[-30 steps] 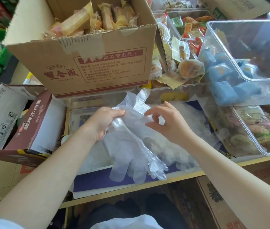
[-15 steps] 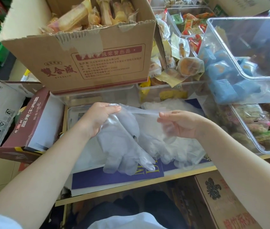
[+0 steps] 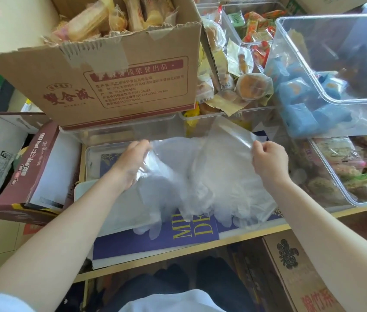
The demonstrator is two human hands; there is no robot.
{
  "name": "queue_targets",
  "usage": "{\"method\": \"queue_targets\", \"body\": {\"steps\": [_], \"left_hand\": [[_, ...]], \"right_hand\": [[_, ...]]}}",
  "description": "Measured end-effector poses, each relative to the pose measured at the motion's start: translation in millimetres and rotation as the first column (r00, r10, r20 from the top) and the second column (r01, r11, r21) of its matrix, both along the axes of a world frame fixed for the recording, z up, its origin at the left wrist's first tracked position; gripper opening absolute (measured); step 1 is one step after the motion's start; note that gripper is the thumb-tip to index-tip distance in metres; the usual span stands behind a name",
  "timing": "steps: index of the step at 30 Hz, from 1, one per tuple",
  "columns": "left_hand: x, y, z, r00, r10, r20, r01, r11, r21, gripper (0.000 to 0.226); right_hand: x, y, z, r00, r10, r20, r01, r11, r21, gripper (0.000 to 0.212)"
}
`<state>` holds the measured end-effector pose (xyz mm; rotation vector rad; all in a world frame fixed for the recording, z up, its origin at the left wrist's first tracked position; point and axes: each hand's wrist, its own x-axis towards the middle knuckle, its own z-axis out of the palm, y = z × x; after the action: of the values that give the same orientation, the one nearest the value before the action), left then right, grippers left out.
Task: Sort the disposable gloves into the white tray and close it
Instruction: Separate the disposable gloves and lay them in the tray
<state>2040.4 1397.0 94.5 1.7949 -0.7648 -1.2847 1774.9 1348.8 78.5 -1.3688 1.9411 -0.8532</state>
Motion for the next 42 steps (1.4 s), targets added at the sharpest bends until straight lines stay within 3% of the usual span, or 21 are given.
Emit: {"method": "queue_targets", "body": {"steps": [2, 5, 8, 12, 20, 25, 30, 36, 40, 42], "left_hand": [[2.2, 0.3, -3.2, 0.997, -0.010, 0.076, 0.007, 0.999, 0.047, 0.012], [2.4, -1.2, -13.1, 0.987, -0.061, 0.150, 0.055, 0.998, 0.042, 0.024], [-6.7, -5.3, -19.2, 0.968, -0.083, 0.238, 0.101, 0.993, -0.065, 0.005], [-29.0, -11.5, -14.5, 0.933, -0.069, 0.354, 0.108, 0.990, -0.091, 0.031], [-85.1, -16.7, 5.5, 0.892, -0.153, 0.425, 0.236, 0.960, -0.150, 0.035], [-109.6, -17.2, 11.7, 0.949, -0.139, 0.284, 0.217, 0.939, -0.266, 0.049], [-132.1, -14.6, 15.8, 0.985, -0.165, 0.048, 0.171, 0.913, -0.370, 0.050], [-133.2, -16.8, 14.4, 0.937, -0.308, -0.168, 0.199, 0.861, -0.469, 0.056], [-128.9, -18.2, 12.9, 0.920, -0.374, -0.116, 0.291, 0.851, -0.438, 0.010], [-125.5, -19.4, 12.1, 0.930, -0.358, -0.090, 0.286, 0.853, -0.437, 0.014]], "right_hand": [[-7.2, 2.8, -3.8, 0.996, -0.054, 0.065, 0.052, 0.998, 0.034, 0.031], [-4.4, 10.5, -3.5, 0.986, -0.032, 0.162, 0.027, 0.999, 0.033, 0.028], [12.0, 19.9, 1.1, 0.965, 0.058, 0.255, -0.065, 0.998, 0.018, 0.026], [37.0, 29.8, 12.5, 0.907, 0.190, 0.375, -0.219, 0.975, 0.036, 0.026], [53.2, 21.0, 33.0, 0.820, 0.264, 0.509, -0.350, 0.933, 0.081, 0.034], [42.3, 12.4, 40.0, 0.865, 0.394, 0.311, -0.407, 0.913, -0.026, 0.049], [32.0, 3.3, 46.2, 0.856, 0.451, 0.253, -0.446, 0.891, -0.082, 0.052], [24.8, -2.2, 45.3, 0.807, 0.501, 0.314, -0.499, 0.862, -0.092, 0.047], [17.2, -6.6, 43.3, 0.709, 0.523, 0.474, -0.567, 0.822, -0.059, 0.062], [13.7, -8.7, 44.1, 0.623, 0.559, 0.547, -0.642, 0.765, -0.050, 0.063]]}}
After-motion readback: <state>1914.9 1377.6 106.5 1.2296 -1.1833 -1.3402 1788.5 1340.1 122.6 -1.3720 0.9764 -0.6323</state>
